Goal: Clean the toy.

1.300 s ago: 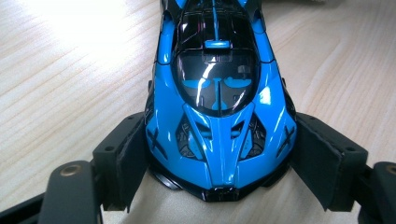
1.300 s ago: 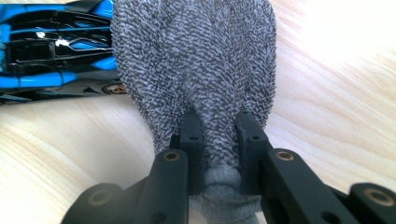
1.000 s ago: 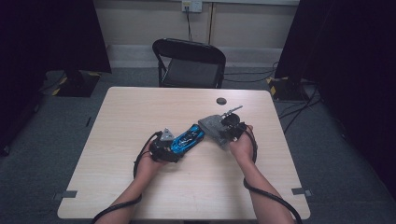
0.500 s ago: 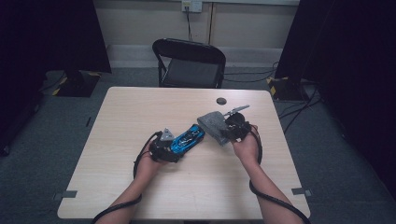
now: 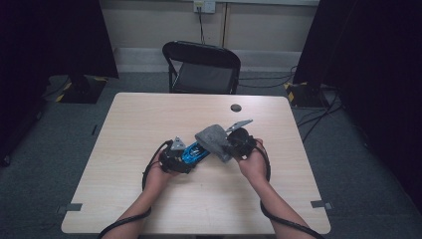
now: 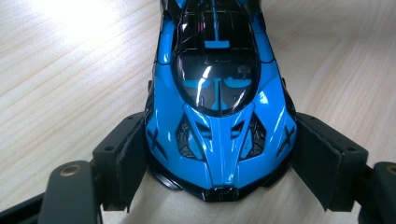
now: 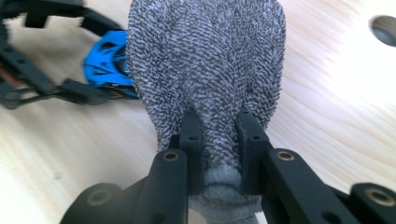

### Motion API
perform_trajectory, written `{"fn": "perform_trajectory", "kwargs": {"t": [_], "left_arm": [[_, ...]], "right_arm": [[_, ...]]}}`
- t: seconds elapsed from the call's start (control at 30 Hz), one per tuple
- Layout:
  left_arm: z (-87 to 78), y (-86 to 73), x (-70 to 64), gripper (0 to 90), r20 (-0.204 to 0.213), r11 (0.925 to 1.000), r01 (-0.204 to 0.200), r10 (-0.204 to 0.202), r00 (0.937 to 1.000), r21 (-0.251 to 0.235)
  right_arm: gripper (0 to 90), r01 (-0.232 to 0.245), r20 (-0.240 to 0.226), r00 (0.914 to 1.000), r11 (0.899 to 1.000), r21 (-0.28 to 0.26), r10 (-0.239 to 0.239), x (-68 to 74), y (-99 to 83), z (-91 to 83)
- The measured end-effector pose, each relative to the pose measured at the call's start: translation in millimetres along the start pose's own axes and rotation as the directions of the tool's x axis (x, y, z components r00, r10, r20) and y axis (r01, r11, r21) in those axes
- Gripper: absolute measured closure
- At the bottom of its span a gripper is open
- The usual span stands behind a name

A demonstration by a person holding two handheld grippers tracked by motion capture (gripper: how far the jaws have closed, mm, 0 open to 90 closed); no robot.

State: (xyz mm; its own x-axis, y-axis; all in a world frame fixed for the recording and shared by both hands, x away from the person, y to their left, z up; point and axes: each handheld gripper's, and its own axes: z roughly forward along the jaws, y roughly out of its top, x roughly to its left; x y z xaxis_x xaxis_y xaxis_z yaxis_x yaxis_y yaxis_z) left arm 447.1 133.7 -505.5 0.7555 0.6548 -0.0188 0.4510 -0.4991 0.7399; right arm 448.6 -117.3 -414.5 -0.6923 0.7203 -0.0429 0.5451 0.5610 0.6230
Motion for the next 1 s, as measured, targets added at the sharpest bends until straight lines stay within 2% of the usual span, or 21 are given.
{"fn": "perform_trajectory", "kwargs": {"t": [0.13, 0.17, 0.2, 0.23, 0.37, 0.43, 0.5, 0.7, 0.83, 1.0], "left_arm": [[0.0, 0.0, 0.0, 23.5, 0.0, 1.0, 0.001, -0.001, 1.0, 0.0], [-0.1, 0.1, 0.2, 23.5, -0.003, 1.0, -0.004, 0.004, 1.0, 0.0], [-0.1, 0.1, 0.2, 23.5, -0.003, 1.0, -0.004, 0.004, 1.0, 0.0], [-0.1, 0.1, 0.1, 23.5, -0.003, 1.0, -0.003, 0.003, 1.0, 0.0], [0.2, 0.0, -0.3, 23.5, -0.004, 1.0, 0.004, -0.004, 1.0, -0.006], [0.2, 0.0, -0.3, 23.5, -0.004, 1.0, 0.005, -0.005, 1.0, -0.006], [0.2, 0.0, -0.3, 23.5, -0.004, 1.0, 0.005, -0.005, 1.0, -0.006], [0.2, -0.1, -0.4, 23.5, -0.004, 1.0, 0.005, -0.005, 1.0, -0.006], [-0.2, 0.1, 0.2, 23.5, -0.003, 1.0, -0.004, 0.004, 1.0, 0.001], [0.2, -0.1, -0.4, 23.5, -0.004, 1.0, 0.005, -0.005, 1.0, -0.006]], "right_arm": [[75.9, 0.044, -0.036, 0.9984, 0.999, 0.008, -0.044, 17.6, 5.7, 5.9], [75.9, 0.066, -0.051, 0.9965, 0.998, 0.014, -0.066, 26.1, 7.5, 10.1], [75.9, 0.066, -0.051, 0.9965, 0.998, 0.014, -0.066, 26.1, 7.5, 10.1], [75.8, 0.086, -0.068, 0.9941, 0.996, 0.026, -0.084, 33.6, 8.7, 14.0], [75.7, 0.121, -0.078, 0.9901, 0.991, 0.051, -0.116, 43.6, 9.4, 20.3], [75.7, 0.154, -0.081, 0.9857, 0.985, 0.078, -0.148, 50.2, 9.6, 26.8], [75.7, 0.169, -0.078, 0.9837, 0.981, 0.091, -0.162, 52.4, 10.0, 30.6], [75.2, 0.174, -0.069, 0.9835, 0.978, 0.114, -0.167, 54.7, 11.1, 39.2], [75.0, 0.171, -0.063, 0.9844, 0.978, 0.117, -0.164, 54.2, 12.4, 43.1], [74.9, 0.162, -0.059, 0.986, 0.979, 0.124, -0.156, 51.7, 13.3, 46.5]]}}
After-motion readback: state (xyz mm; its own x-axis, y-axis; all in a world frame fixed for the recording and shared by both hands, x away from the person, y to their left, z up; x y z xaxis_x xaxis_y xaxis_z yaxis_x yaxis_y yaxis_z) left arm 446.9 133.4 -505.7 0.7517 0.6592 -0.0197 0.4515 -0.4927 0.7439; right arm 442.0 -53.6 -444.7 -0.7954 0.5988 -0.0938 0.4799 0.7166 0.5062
